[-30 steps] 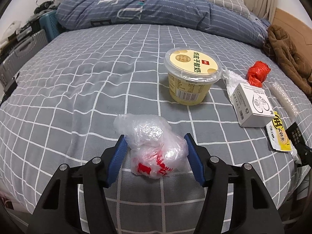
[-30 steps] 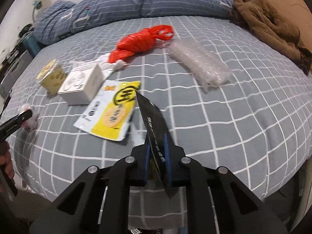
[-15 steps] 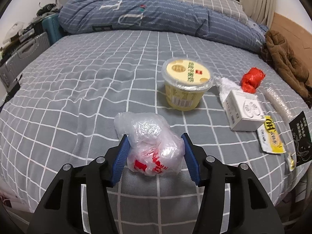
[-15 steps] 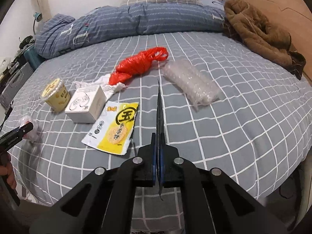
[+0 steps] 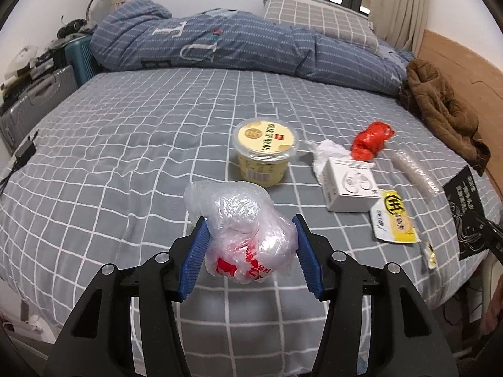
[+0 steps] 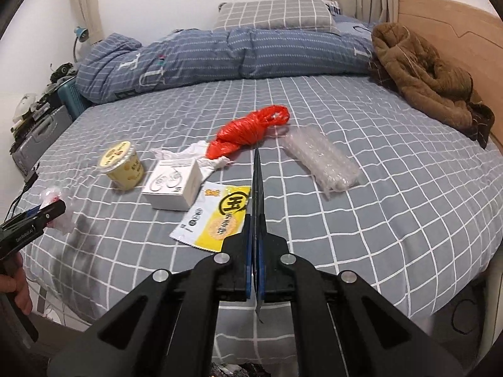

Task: Collect trash
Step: 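Carry the plastic bag and black packet toward the black bin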

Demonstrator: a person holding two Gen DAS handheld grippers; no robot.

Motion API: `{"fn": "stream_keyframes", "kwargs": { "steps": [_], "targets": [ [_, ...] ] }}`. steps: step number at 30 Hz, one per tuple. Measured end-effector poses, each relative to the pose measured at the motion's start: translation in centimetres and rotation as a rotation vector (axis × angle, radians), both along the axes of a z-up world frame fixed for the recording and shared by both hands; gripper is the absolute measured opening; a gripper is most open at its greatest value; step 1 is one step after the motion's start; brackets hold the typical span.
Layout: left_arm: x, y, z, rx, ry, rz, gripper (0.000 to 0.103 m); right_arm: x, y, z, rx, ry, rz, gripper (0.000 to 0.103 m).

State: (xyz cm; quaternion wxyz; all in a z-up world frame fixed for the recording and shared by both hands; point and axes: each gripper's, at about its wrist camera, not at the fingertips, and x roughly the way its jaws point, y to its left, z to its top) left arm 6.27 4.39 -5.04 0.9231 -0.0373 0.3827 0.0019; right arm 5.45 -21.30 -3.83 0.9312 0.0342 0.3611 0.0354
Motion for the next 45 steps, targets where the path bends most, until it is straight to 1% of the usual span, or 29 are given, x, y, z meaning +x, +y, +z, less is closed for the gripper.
{"fn": "stream_keyframes", "kwargs": {
  "steps": [10,16,20,33,45],
  "targets": [
    [-3.2,-1.9,1.1,-0.021,-0.025,-0.047,0.053,-2.6,1.9,1.3,0.034,-0.036,0.072,0.002],
    [-5.1,-2.5,1.1,-0.039,-0.022,-0.055,0.053,-4.3,3.5,1.5,0.027,-0.042,0.110,0.002],
    [-6.2,-2.8,0.9,-0.046,-0.017,-0.051,0.053,-5.7,4.4,1.1,0.024,-0.037,0.136,0.002],
    [-9.2,-3.8,0.5,-0.041,-0.007,-0.051,0.053,-8.2,5.8,0.9,0.004,-0.033,0.153,0.002],
    [-11.3,-4.6,-0.6,-0.039,0.018,-0.063,0.053,-10.2,7.0,0.4,-0.002,-0.021,0.176,0.002]
  ]
}}
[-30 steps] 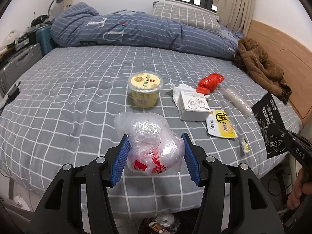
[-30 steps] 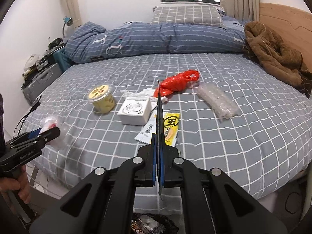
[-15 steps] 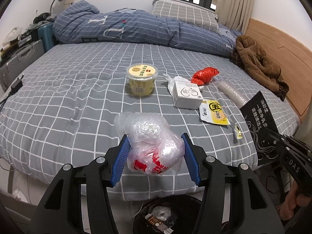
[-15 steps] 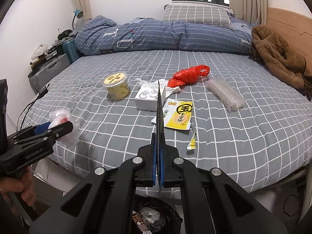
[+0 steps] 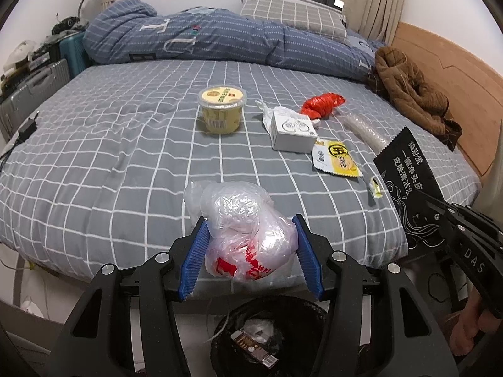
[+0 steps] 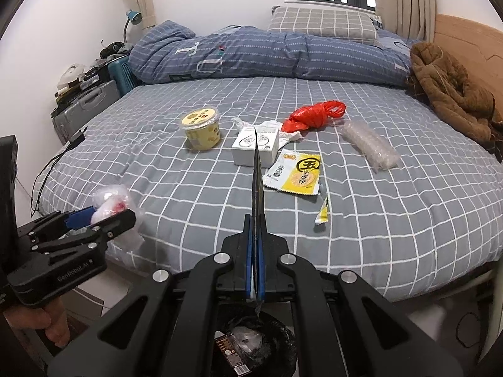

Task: Collect trash
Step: 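Carry the plastic bag and black packet toward the black bin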

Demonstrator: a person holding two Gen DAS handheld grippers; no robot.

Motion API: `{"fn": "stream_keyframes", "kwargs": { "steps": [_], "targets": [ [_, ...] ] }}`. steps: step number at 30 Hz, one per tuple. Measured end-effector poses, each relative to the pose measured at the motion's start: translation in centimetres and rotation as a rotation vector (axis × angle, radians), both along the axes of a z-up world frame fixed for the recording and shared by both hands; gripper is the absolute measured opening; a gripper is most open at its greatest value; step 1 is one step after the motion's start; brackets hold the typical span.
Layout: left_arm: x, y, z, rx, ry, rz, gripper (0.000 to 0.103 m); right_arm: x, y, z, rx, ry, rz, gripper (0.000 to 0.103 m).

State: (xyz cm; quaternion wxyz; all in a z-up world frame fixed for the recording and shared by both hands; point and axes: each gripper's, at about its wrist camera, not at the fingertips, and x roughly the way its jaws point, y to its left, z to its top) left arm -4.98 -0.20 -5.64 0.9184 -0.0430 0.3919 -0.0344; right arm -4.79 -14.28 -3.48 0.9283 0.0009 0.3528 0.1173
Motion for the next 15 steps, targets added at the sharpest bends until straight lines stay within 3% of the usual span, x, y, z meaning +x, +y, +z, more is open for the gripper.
{"fn": "stream_keyframes", "kwargs": {
  "steps": [15],
  "targets": [
    [-2.6,-0.5,-2.0,0.000,0.041,-0.009,0.053,-2.5,0.8,-2.1,-0.004,0.056,0.026,0.002]
  ]
}}
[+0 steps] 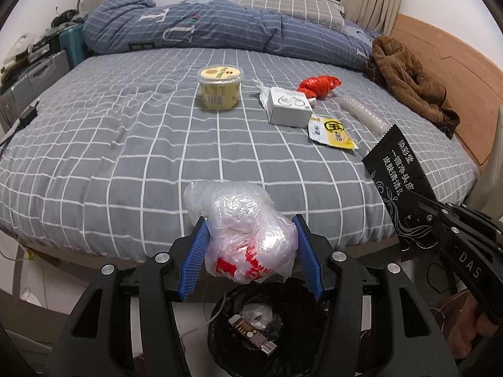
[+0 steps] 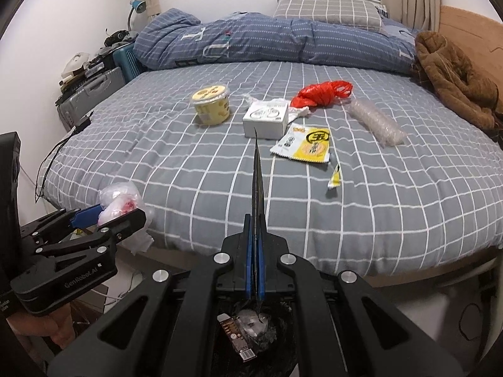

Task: Collect trash
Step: 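Carry the plastic bag and black packet toward the black bin, then lower the left tool with the plastic bag over the bin opening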

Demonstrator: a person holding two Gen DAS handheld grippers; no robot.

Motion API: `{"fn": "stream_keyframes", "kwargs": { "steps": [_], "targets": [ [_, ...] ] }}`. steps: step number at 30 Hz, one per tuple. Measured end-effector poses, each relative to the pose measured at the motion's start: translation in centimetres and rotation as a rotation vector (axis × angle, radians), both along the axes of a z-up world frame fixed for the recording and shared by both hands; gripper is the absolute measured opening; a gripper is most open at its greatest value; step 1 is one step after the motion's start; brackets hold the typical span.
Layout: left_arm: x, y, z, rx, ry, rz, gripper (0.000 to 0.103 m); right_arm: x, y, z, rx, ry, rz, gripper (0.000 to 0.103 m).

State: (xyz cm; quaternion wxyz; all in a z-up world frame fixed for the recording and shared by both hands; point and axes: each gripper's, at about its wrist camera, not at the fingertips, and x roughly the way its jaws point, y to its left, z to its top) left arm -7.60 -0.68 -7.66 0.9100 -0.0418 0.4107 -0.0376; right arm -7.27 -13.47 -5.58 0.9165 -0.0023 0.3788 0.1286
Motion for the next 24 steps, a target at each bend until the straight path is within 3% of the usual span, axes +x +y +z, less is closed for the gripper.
{"fn": "stream_keyframes", "kwargs": {
  "steps": [24],
  "targets": [
    [-5.3,0.1,-3.8,-0.006,0.103,0.015,0.053,-5.0,0.8,-4.4,-0.005,0.121,0.021,0.002]
  ]
}}
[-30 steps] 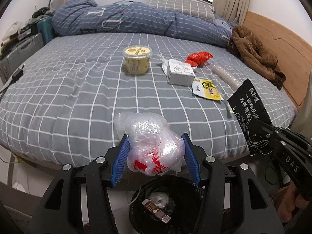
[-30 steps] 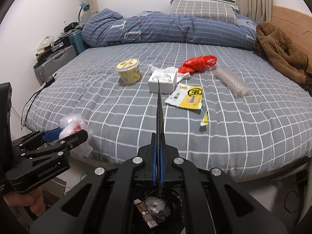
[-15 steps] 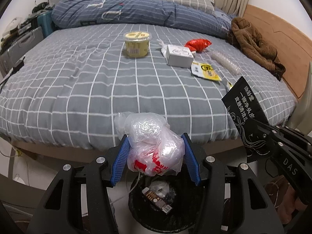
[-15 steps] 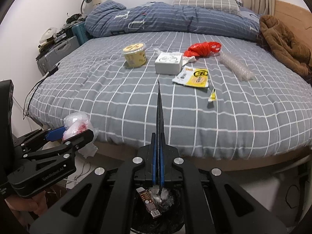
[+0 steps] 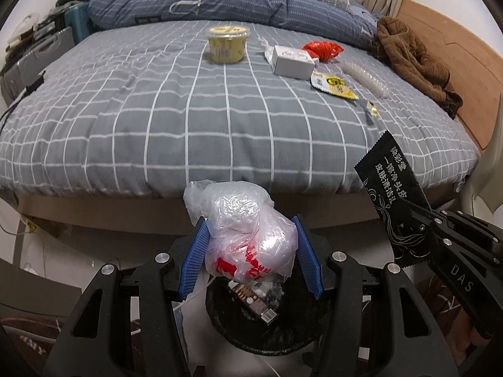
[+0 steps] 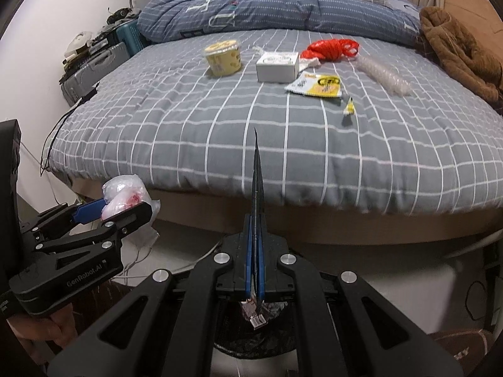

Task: Collect trash
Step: 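Lower the left tool with the plastic bag over the bin opening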

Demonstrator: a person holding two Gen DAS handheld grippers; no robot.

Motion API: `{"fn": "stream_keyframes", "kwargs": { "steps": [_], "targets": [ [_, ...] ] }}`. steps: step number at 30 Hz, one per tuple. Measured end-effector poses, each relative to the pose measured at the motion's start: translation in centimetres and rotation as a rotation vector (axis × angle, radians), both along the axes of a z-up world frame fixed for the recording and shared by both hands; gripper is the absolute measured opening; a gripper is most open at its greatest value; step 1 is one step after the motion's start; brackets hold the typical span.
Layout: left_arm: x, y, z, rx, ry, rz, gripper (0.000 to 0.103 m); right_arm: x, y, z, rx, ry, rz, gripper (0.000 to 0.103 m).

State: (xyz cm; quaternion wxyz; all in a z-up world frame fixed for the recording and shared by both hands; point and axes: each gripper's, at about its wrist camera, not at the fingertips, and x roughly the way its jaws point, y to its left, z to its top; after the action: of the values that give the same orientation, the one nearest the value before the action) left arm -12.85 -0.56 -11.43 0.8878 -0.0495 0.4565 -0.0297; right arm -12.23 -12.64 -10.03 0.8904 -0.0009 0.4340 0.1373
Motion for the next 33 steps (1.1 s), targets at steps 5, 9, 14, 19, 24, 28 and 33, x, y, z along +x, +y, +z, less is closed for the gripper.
{"fn": "stream_keyframes", "kwargs": {
  "steps": [5,9,14,19,24,28,33],
  "targets": [
    [-1.1,0.1,-1.1,-0.003,0.030,0.005,0.053,-1.0,0.1,-0.8,-0.001,0.024,0.001,0.002],
    [-2.0,0.1,-2.1,-0.006,0.060,0.011,0.053,-1.7,0.1,-1.7,-0.002,0.051,0.002,0.002],
    [-2.3,-0.3,-3.1,0.005,0.076,-0.004,0.053,-1.9,0.5,-3.3,-0.021,0.090,0.014,0.002],
    [-1.7,-0.5,-4.9,0.017,0.116,-0.011,0.053,-1.4,0.1,-5.0,-0.006,0.139,0.002,0.002],
    [-1.1,-0.8,-6.5,0.018,0.140,-0.026,0.053,-0.7,0.0,-6.9,-0.003,0.181,-0.001,0.002],
    [-0.3,-0.7,-7.9,0.033,0.155,-0.032,0.053,0.2,0.0,-8.5,-0.004,0.216,-0.003,0.002],
    [0.6,0.8,-9.0,0.043,0.166,-0.003,0.053,1.1,0.4,-10.2,-0.017,0.258,0.002,0.002]
  ]
}}
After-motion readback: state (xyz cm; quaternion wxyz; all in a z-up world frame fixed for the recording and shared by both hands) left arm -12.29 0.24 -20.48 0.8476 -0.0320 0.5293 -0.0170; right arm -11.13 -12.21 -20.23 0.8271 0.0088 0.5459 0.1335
